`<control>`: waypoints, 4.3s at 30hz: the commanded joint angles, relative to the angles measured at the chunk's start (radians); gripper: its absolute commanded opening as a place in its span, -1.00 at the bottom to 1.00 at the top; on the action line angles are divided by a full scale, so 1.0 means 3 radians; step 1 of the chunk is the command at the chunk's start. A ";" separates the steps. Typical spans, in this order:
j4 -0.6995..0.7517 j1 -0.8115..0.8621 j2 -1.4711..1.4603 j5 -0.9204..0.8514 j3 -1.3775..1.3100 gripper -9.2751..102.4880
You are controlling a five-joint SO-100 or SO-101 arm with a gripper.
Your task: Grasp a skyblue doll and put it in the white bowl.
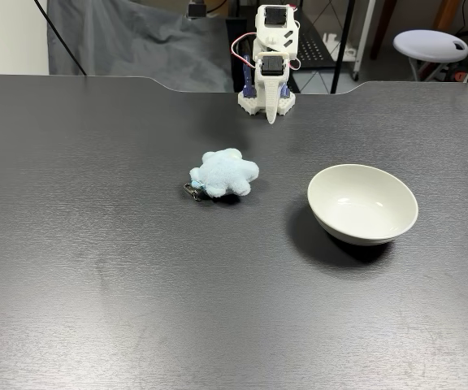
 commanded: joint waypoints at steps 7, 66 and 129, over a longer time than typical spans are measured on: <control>0.0010 -0.0005 0.0005 -0.0020 -0.0061 -0.82; 0.0010 -0.0005 0.0005 -0.0020 -0.0061 -0.82; 0.1166 0.1708 -0.4730 -0.0026 -0.4648 -0.74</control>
